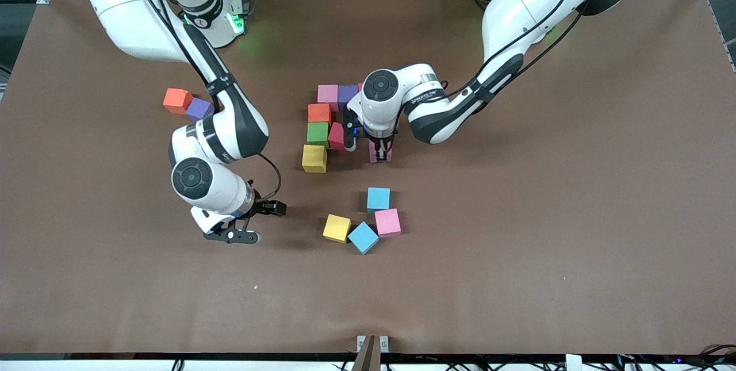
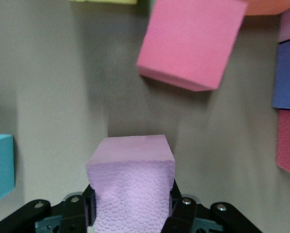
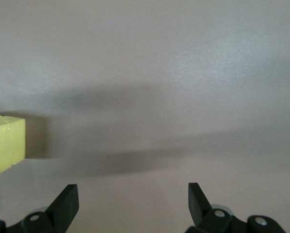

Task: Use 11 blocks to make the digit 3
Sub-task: 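Carry the light pink cube with the left gripper under the pink cube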

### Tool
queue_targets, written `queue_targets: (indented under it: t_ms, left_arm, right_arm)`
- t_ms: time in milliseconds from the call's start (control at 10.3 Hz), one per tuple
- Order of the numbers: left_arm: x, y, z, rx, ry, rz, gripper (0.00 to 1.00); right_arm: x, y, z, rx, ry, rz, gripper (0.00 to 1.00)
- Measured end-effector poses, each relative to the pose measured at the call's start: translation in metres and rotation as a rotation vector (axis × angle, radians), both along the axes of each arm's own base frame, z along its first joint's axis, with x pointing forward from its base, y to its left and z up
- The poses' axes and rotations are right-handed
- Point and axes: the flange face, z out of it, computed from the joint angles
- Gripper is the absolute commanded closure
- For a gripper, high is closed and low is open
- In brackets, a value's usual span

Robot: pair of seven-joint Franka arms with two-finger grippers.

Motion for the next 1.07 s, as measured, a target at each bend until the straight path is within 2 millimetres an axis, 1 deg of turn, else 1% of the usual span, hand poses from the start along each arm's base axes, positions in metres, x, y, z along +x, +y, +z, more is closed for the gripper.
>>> queue_targets:
  t_ms: [194, 485, 775, 1066]
  left_arm:
    - [-0.008, -0.005, -0.001, 0.000, 0.004, -0.014, 0.95]
    - [-0.016, -0.010, -0.002, 0.003, 0.007, -0.001, 0.95]
    - [-0.032, -0.023, -0.002, 0.005, 0.008, 0.015, 0.95]
    - [-0.035, -0.024, -0.008, 0.012, 0.011, 0.016, 0.95]
  right_arm:
    - [0.001, -0.005, 0.000, 0.000, 0.003, 0.005, 0.00]
    - [0.001, -0.004, 0.000, 0.000, 0.004, 0.007, 0.00]
    - [0.001, -0.004, 0.000, -0.001, 0.005, 0.008, 0.00]
    - [0.001, -0.004, 0.000, -0.001, 0.006, 0.008, 0.00]
